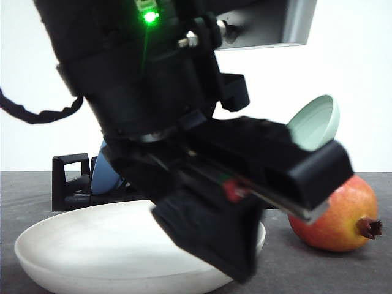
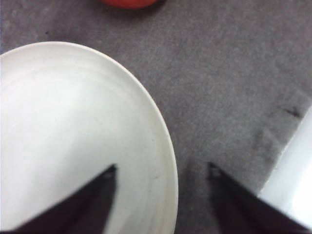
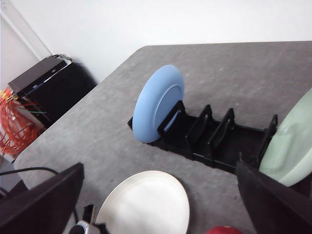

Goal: Place pomegranate in white plate

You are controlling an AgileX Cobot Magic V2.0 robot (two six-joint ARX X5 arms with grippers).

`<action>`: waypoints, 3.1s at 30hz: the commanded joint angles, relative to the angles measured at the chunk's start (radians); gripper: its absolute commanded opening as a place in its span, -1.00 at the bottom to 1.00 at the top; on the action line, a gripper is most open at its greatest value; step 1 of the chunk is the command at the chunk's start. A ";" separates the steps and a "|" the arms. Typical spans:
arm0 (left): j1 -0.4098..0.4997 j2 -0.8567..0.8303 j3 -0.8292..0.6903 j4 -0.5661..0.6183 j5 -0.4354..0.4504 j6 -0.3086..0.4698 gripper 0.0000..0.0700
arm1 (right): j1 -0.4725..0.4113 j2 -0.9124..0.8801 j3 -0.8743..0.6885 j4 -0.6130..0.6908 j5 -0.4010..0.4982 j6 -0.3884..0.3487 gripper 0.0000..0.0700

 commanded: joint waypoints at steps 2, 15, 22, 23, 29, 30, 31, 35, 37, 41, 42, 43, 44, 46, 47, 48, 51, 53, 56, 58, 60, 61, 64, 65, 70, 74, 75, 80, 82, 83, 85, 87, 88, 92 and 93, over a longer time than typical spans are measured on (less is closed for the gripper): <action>-0.013 -0.002 0.009 -0.004 -0.005 -0.056 0.60 | 0.028 0.017 0.018 -0.001 -0.001 -0.011 0.81; -0.013 -0.347 0.009 -0.142 -0.005 -0.148 0.82 | 0.190 0.184 0.018 -0.171 0.165 -0.078 0.81; -0.013 -0.632 0.009 -0.245 -0.002 -0.217 0.82 | 0.239 0.332 0.018 -0.235 0.292 -0.097 0.81; -0.013 -0.677 0.009 -0.251 0.004 -0.217 0.82 | 0.248 0.358 0.018 -0.234 0.299 -0.098 0.82; -0.013 -0.886 0.009 -0.323 0.008 -0.217 0.82 | 0.295 0.516 0.018 -0.231 0.373 -0.116 0.82; -0.013 -0.915 0.009 -0.341 0.008 -0.218 0.82 | 0.301 0.542 0.018 -0.229 0.385 -0.116 0.82; -0.013 -0.943 0.009 -0.359 0.008 -0.219 0.82 | 0.308 0.569 0.018 -0.226 0.398 -0.116 0.82; -0.013 -1.040 0.009 -0.409 0.007 -0.239 0.82 | 0.334 0.673 0.018 -0.193 0.428 -0.116 0.82; -0.013 -1.080 0.009 -0.423 0.006 -0.239 0.82 | 0.343 0.721 0.018 -0.172 0.429 -0.115 0.82; -0.013 -1.142 0.009 -0.436 0.006 -0.243 0.81 | 0.363 0.812 0.018 -0.143 0.431 -0.113 0.82; -0.013 -1.152 0.009 -0.440 0.006 -0.243 0.81 | 0.368 0.832 0.018 -0.140 0.433 -0.113 0.82; -0.013 -1.160 0.009 -0.445 0.006 -0.243 0.81 | 0.374 0.849 0.018 -0.138 0.439 -0.113 0.82; -0.013 -1.166 0.009 -0.449 0.006 -0.243 0.81 | 0.380 0.867 0.018 -0.135 0.449 -0.113 0.82; -0.013 -1.173 0.009 -0.452 0.005 -0.243 0.81 | 0.389 0.895 0.018 -0.130 0.464 -0.113 0.82; -0.013 -1.173 0.009 -0.452 0.005 -0.243 0.81 | 0.395 0.907 0.018 -0.128 0.472 -0.113 0.82; -0.013 -1.173 0.009 -0.452 0.004 -0.243 0.81 | 0.399 0.916 0.018 -0.124 0.475 -0.113 0.82; -0.013 -1.172 0.009 -0.452 0.003 -0.243 0.81 | 0.409 0.930 0.018 -0.112 0.476 -0.113 0.78; -0.013 -1.172 0.009 -0.452 0.003 -0.243 0.81 | 0.414 0.930 0.018 -0.109 0.480 -0.112 0.61; -0.013 -1.173 0.009 -0.452 0.003 -0.243 0.81 | 0.417 0.930 0.018 -0.114 0.479 -0.112 0.17; -0.013 -1.172 0.009 -0.452 0.003 -0.242 0.81 | 0.417 0.930 0.028 -0.125 0.478 -0.104 0.15; -0.013 -1.172 0.009 -0.452 0.002 -0.242 0.81 | 0.427 0.930 0.055 -0.151 0.469 -0.084 0.15; -0.013 -1.172 0.009 -0.452 0.000 -0.242 0.81 | 0.437 0.930 0.077 -0.166 0.469 -0.076 0.15; -0.013 -1.172 0.009 -0.452 -0.030 -0.241 0.81 | 0.485 0.930 0.165 -0.208 0.471 -0.054 0.16; -0.013 -1.172 0.009 -0.452 -0.040 -0.240 0.81 | 0.507 0.930 0.201 -0.220 0.471 -0.044 0.16; -0.013 -1.172 0.009 -0.452 -0.042 -0.239 0.81 | 0.628 0.931 0.334 -0.218 0.471 -0.004 0.16; -0.013 -1.172 0.009 -0.452 -0.042 -0.239 0.81 | 0.739 0.934 0.365 -0.151 0.483 0.025 0.16; -0.013 -1.172 0.009 -0.452 -0.042 -0.239 0.81 | 0.763 0.938 0.365 -0.134 0.495 0.030 0.16; -0.013 -1.172 0.009 -0.451 -0.042 -0.240 0.81 | 0.864 0.984 0.365 -0.106 0.573 0.046 0.16; -0.013 -1.172 0.009 -0.452 -0.042 -0.242 0.81 | 0.888 1.012 0.364 -0.106 0.575 0.046 0.16; -0.013 -1.172 0.009 -0.452 -0.042 -0.243 0.81 | 0.899 1.027 0.364 -0.107 0.576 0.046 0.16; -0.013 -1.172 0.009 -0.452 -0.042 -0.243 0.81 | 0.914 1.058 0.364 -0.104 0.577 0.045 0.16; -0.013 -1.172 0.009 -0.452 -0.042 -0.243 0.81 | 0.920 1.085 0.364 -0.095 0.578 0.042 0.16; -0.013 -1.172 0.009 -0.452 -0.042 -0.243 0.81 | 0.922 1.100 0.364 -0.085 0.578 0.042 0.16; -0.013 -1.172 0.009 -0.452 -0.042 -0.243 0.81 | 0.922 1.142 0.364 -0.064 0.577 0.042 0.16; -0.013 -1.172 0.009 -0.451 -0.042 -0.243 0.81 | 0.922 1.152 0.364 -0.063 0.576 0.042 0.16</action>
